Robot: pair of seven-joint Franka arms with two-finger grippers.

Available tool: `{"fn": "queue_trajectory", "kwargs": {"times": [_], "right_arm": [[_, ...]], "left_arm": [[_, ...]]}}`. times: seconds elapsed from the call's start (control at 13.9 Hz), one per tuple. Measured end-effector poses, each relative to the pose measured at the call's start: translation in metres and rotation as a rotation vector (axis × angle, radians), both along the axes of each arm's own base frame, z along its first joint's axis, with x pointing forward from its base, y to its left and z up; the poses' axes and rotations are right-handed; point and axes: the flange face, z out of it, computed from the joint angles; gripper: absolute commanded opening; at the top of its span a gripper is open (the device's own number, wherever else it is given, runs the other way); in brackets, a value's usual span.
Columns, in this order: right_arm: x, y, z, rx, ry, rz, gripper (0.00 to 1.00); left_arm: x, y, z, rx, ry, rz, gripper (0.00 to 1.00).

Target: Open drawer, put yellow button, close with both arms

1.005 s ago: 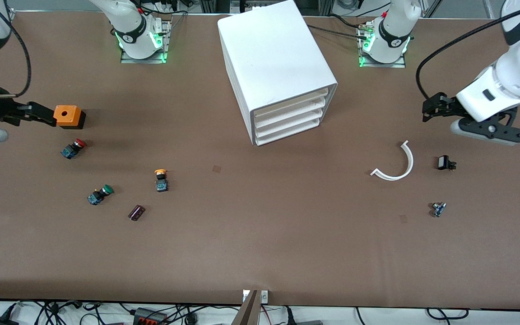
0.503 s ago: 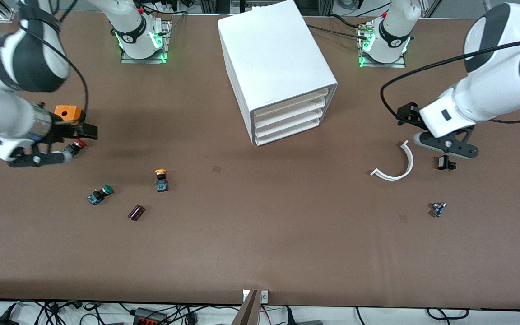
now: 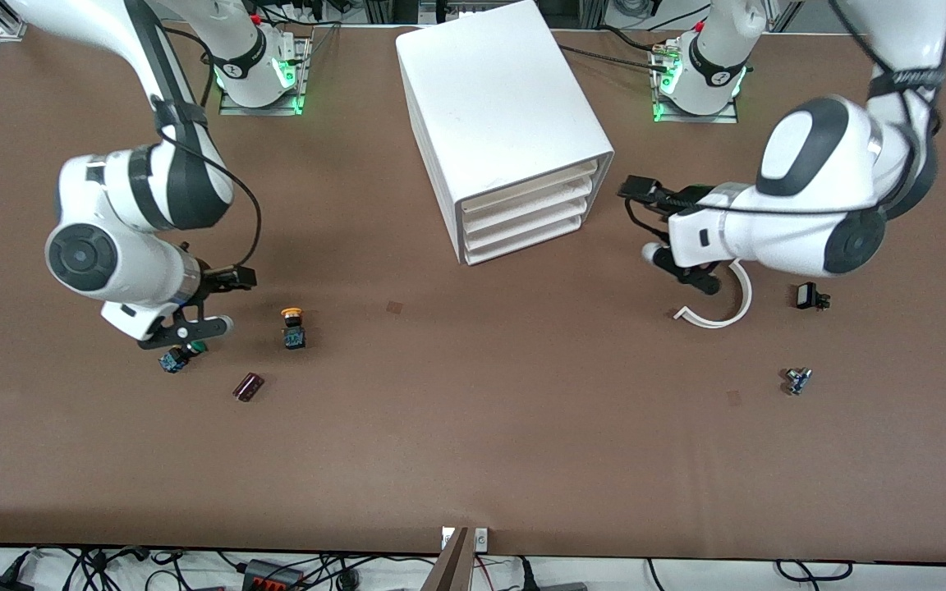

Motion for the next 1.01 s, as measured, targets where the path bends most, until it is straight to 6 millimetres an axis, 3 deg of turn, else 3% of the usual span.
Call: {"fn": "queue_trajectory", "kwargs": {"times": [0.14, 0.43, 0.72, 0.86, 1.01], "right_arm": [[0.005, 0.010, -0.032, 0.010, -0.002, 0.004, 1.00], [0.010, 0.033, -0.084, 0.000, -0.036, -0.019, 1.00], [0.010, 0.048, -0.114, -0.001, -0.052, -0.035, 1.00], [0.009, 0.053, -0.127, 0.022, -0.046, -0.055, 1.00], [0.008, 0.056, -0.139, 0.029, -0.046, -0.059, 1.00]], "left_arm": [[0.007, -0.012, -0.027, -0.181, 0.047, 0.011, 1.00], [0.018, -0.012, -0.065, -0.401, 0.034, -0.010, 1.00], [0.026, 0.007, -0.128, -0.647, 0.020, 0.054, 0.97], [0.020, 0.003, -0.159, -0.709, 0.035, 0.067, 0.91], [0.012, -0.006, -0.172, -0.757, 0.051, 0.077, 0.86]]}}
